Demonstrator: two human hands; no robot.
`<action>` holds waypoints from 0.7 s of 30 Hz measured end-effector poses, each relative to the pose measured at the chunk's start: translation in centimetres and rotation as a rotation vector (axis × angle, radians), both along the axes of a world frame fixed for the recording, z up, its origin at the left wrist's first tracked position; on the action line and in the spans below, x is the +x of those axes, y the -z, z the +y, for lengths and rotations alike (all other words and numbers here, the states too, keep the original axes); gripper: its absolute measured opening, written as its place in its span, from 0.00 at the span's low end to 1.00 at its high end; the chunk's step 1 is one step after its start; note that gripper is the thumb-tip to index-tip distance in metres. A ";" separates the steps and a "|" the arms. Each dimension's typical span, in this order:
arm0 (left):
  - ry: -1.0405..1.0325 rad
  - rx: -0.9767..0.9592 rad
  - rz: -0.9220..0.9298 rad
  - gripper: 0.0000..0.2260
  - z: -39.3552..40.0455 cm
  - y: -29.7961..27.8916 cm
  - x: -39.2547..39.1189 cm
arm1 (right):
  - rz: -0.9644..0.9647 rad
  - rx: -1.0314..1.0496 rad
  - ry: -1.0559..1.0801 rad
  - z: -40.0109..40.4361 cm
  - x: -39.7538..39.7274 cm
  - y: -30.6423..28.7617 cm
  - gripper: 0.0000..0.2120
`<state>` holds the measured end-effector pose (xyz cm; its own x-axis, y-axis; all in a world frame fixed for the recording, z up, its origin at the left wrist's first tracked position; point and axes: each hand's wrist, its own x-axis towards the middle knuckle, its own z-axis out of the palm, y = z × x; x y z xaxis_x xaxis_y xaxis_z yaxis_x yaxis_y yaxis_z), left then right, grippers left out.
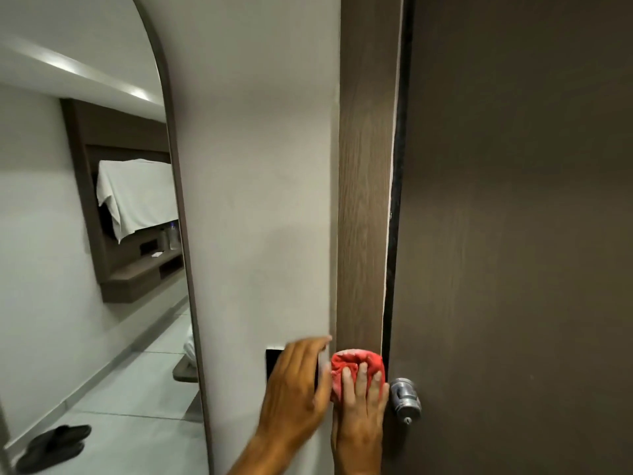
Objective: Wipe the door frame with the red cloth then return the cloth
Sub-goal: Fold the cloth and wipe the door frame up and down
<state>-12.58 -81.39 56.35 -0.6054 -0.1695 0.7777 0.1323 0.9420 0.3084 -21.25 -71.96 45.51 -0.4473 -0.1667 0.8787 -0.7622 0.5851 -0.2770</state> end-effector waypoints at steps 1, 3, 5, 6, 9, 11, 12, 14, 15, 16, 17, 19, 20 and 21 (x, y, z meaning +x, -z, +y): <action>0.000 0.093 -0.114 0.18 0.6 1.4 0.5 | -0.061 0.028 -0.046 0.4 0.4 0.0 0.25; 0.011 0.280 -0.242 0.21 1.6 3.0 0.1 | -0.150 0.097 -0.119 1.4 1.0 -0.7 0.28; 0.015 0.464 -0.268 0.21 2.4 2.7 -0.3 | -0.192 0.130 -0.205 3.1 1.5 -1.5 0.30; 0.024 0.515 -0.238 0.18 2.7 2.2 -0.4 | -0.229 0.117 -0.236 4.1 1.8 -2.2 0.33; 0.073 0.437 -0.160 0.08 3.6 1.3 0.3 | -0.453 -0.205 -0.234 6.8 2.5 -5.2 0.38; 0.120 0.338 -0.140 0.07 4.8 0.8 1.0 | -0.657 -0.360 -0.303 9.1 2.6 -7.4 0.40; 0.161 0.332 -0.144 0.07 5.9 0.5 1.4 | -0.728 -0.359 -0.367 10.6 2.7 -8.1 0.39; 0.270 0.395 -0.186 0.06 8.5 -0.2 2.4 | -0.782 -0.371 -0.503 13.9 3.1 -8.6 0.31; 0.330 0.444 -0.208 0.05 9.7 -0.4 2.8 | -0.797 -0.417 -0.551 15.5 3.4 -8.4 0.26; 0.378 0.493 -0.225 0.05 11.4 -0.4 3.2 | -0.816 -0.482 -0.572 17.6 3.9 -7.9 0.21; 0.413 0.547 -0.229 0.05 13.0 0.0 3.4 | -0.835 -0.545 -0.573 19.6 4.4 -7.1 0.17; 0.443 0.666 -0.273 0.04 16.3 1.7 3.8 | -0.906 -0.651 -0.544 23.3 5.9 -5.4 0.12; 0.447 0.709 -0.317 0.04 18.2 2.9 3.7 | -0.948 -0.688 -0.498 25.1 6.4 -4.3 0.11; 0.449 0.744 -0.377 0.04 20.9 4.5 3.7 | -0.989 -0.740 -0.444 27.7 7.1 -2.5 0.09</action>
